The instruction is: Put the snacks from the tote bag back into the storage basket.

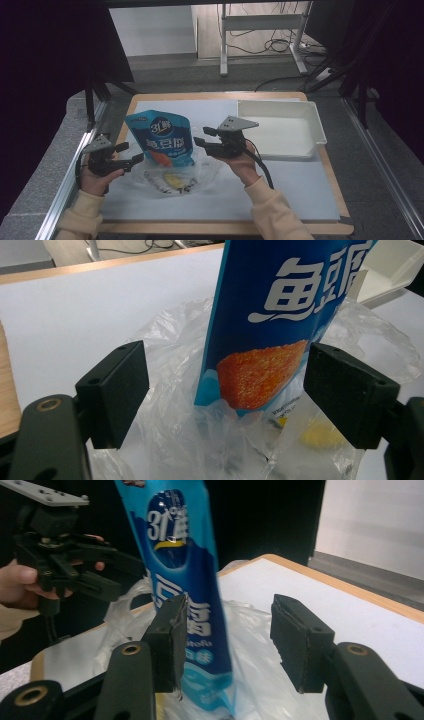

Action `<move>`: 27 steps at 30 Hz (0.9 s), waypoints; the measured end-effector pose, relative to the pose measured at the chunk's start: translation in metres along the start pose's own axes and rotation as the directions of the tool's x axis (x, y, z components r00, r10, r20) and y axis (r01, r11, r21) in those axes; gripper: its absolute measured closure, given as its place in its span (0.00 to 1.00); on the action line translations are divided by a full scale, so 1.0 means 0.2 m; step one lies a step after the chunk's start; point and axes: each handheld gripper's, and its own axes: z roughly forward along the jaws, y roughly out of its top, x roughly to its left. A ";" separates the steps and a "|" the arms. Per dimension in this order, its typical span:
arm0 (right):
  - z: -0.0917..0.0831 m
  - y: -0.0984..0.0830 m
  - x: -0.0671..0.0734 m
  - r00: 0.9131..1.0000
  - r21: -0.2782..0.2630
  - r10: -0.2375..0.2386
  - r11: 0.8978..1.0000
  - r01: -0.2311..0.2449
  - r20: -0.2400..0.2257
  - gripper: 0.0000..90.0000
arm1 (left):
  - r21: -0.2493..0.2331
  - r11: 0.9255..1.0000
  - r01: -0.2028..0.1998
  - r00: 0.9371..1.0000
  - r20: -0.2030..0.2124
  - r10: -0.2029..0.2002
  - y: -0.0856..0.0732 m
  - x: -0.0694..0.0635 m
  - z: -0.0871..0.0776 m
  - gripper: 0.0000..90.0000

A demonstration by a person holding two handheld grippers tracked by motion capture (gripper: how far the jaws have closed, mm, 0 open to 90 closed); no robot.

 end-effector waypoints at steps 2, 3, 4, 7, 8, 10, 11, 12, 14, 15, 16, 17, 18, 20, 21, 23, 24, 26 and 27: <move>0.02 0.01 0.01 1.000 0.002 -0.003 1.000 0.003 -0.009 0.54 | -0.001 1.000 0.002 1.000 0.001 -0.002 0.00 0.00 0.00 0.21; 0.03 0.01 0.02 1.000 0.000 -0.002 1.000 0.002 -0.013 0.54 | 0.002 1.000 0.001 1.000 0.000 -0.001 0.00 0.00 0.00 0.21; 0.04 0.01 0.03 1.000 -0.001 -0.002 1.000 0.002 -0.018 0.54 | 0.003 1.000 0.002 1.000 0.000 -0.002 0.00 0.00 0.00 0.21; 0.05 0.02 0.03 1.000 -0.008 0.002 1.000 -0.002 -0.025 0.54 | 0.003 1.000 0.005 1.000 0.000 -0.005 0.00 0.00 0.00 0.21; 0.05 0.02 0.04 1.000 -0.017 0.004 1.000 -0.004 -0.027 0.54 | 0.003 1.000 0.006 1.000 0.000 -0.006 -0.01 0.00 0.01 0.21; 0.06 0.02 0.04 0.999 -0.023 0.009 1.000 -0.010 -0.033 0.54 | 0.005 1.000 0.007 1.000 0.001 -0.007 -0.01 0.00 0.01 0.21; 0.07 0.02 0.04 0.999 -0.023 0.009 1.000 -0.010 -0.034 0.54 | 0.006 1.000 0.008 1.000 0.001 -0.008 -0.01 0.00 0.01 0.21; 0.07 0.02 0.05 0.999 -0.022 0.009 1.000 -0.010 -0.036 0.54 | 0.008 1.000 0.007 1.000 0.002 -0.007 -0.01 0.00 0.01 0.21; 0.08 0.02 0.05 0.999 -0.024 0.010 1.000 -0.011 -0.033 0.54 | 0.010 1.000 0.006 1.000 0.001 -0.006 -0.01 0.00 0.01 0.21; 0.08 0.03 0.04 0.999 -0.021 0.012 1.000 -0.013 -0.030 0.54 | 0.010 1.000 0.007 1.000 0.000 -0.007 -0.01 0.00 0.02 0.21; 0.09 0.03 0.04 1.000 -0.023 0.011 1.000 -0.011 -0.026 0.54 | 0.010 1.000 0.007 1.000 -0.001 -0.007 -0.01 0.00 0.02 0.21; 0.09 0.04 0.04 1.000 -0.025 0.012 1.000 -0.013 -0.024 0.54 | 0.010 1.000 0.008 1.000 -0.006 -0.008 -0.01 0.00 0.02 0.21; 0.10 0.04 0.03 1.000 -0.030 0.017 0.999 -0.018 -0.023 0.54 | 0.009 1.000 0.009 1.000 -0.009 -0.009 -0.01 0.00 0.02 0.21; 0.11 0.05 0.03 1.000 -0.034 0.017 0.999 -0.017 -0.016 0.54 | 0.008 1.000 0.012 1.000 -0.010 -0.012 -0.01 0.01 0.01 0.21; 0.12 0.05 0.03 1.000 -0.035 0.018 0.999 -0.018 -0.014 0.54 | 0.008 1.000 0.014 1.000 -0.011 -0.014 -0.01 0.01 0.01 0.21; 0.13 0.07 0.03 1.000 -0.038 0.021 0.999 -0.021 -0.008 0.54 | 0.009 1.000 0.011 1.000 -0.012 -0.011 -0.01 0.01 0.01 0.21; 0.14 0.08 0.03 1.000 -0.041 0.016 0.999 -0.017 -0.005 0.55 | 0.008 1.000 0.011 1.000 -0.011 -0.010 -0.01 0.01 0.01 0.21; 0.16 0.10 0.03 1.000 -0.043 0.010 0.999 -0.010 -0.007 0.57 | 0.005 1.000 0.014 1.000 -0.011 -0.014 -0.01 0.01 0.01 0.21; 0.16 0.11 0.03 1.000 -0.044 0.012 0.999 -0.013 -0.008 0.58 | 0.005 1.000 0.014 1.000 -0.012 -0.014 -0.01 0.01 0.01 0.21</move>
